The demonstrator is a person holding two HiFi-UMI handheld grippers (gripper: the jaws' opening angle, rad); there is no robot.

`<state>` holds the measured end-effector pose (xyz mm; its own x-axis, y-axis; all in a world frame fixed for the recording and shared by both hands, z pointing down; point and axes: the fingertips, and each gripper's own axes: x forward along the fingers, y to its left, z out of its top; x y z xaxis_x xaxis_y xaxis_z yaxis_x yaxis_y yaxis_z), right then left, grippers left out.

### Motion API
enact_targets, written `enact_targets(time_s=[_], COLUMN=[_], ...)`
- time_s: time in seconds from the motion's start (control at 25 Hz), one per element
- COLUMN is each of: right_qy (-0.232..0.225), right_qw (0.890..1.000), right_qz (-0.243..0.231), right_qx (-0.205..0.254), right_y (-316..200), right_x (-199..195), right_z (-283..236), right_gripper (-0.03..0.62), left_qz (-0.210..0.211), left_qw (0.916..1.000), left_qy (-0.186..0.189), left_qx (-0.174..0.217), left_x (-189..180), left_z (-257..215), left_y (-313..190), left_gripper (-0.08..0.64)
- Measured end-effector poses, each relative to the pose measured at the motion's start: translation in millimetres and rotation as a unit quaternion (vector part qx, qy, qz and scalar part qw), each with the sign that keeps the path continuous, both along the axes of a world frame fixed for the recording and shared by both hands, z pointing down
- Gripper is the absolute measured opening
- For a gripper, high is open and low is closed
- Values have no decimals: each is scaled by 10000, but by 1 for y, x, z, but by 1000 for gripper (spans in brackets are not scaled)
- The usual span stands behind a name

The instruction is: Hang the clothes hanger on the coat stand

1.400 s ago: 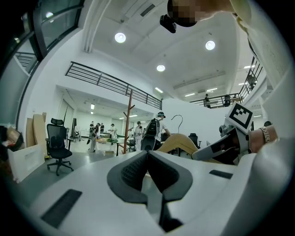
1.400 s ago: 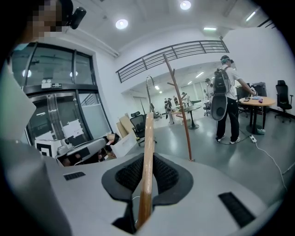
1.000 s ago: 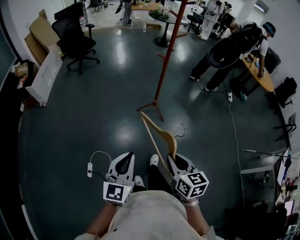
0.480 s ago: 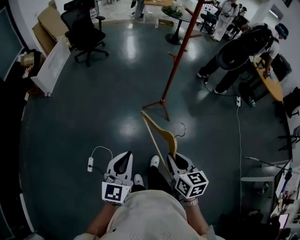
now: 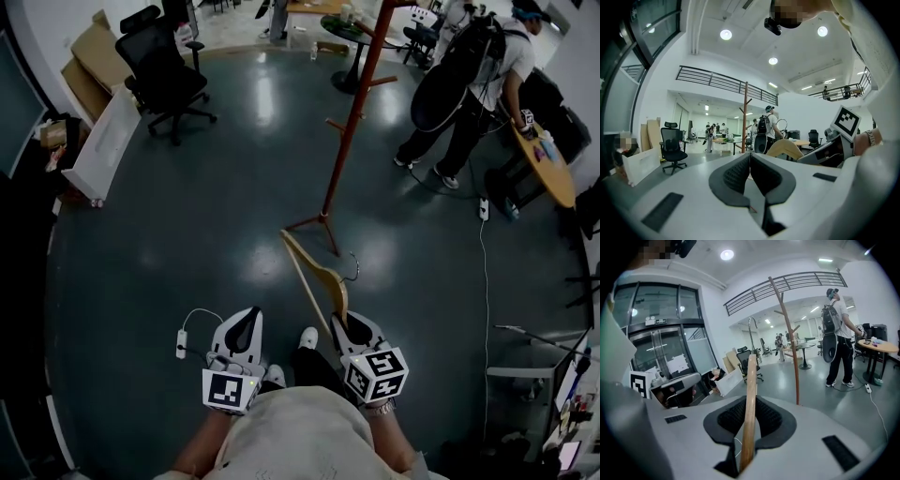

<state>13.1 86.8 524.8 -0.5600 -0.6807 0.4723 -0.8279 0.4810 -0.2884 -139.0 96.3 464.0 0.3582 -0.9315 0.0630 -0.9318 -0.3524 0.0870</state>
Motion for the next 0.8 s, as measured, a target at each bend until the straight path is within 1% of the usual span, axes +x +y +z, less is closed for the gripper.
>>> enact_targets(time_s=[0.16, 0.32, 0.36, 0.48, 0.68, 0.8], right_qy=[-93, -215, -227, -214, -260, -262], right_qw=[9998, 9991, 9989, 9983, 9983, 9987], right_qz=[-177, -365, -414, -551, -508, -416], right_qx=[-69, -46, -40, 10, 82, 122], right_y=[-39, -70, -77, -97, -120, -130], right_x=[14, 37, 40, 39, 45, 55], right_z=[1, -3, -4, -11, -20, -24], right_gripper=[69, 69, 69, 69, 69, 69], left_qz=[-11, -233, -283, -332, -262, -243], left_qw=[10000, 9996, 9994, 9981, 9979, 9982], left_qy=[-81, -148, -196, -492, -577, -545], left_qx=[-44, -29, -24, -171, -92, -38], left_x=[25, 51, 53, 51, 56, 62], left_z=[-5, -11, -13, -15, -18, -22], left_y=[-31, -56, -62, -75, -95, -104], left_gripper=[14, 14, 14, 14, 14, 14])
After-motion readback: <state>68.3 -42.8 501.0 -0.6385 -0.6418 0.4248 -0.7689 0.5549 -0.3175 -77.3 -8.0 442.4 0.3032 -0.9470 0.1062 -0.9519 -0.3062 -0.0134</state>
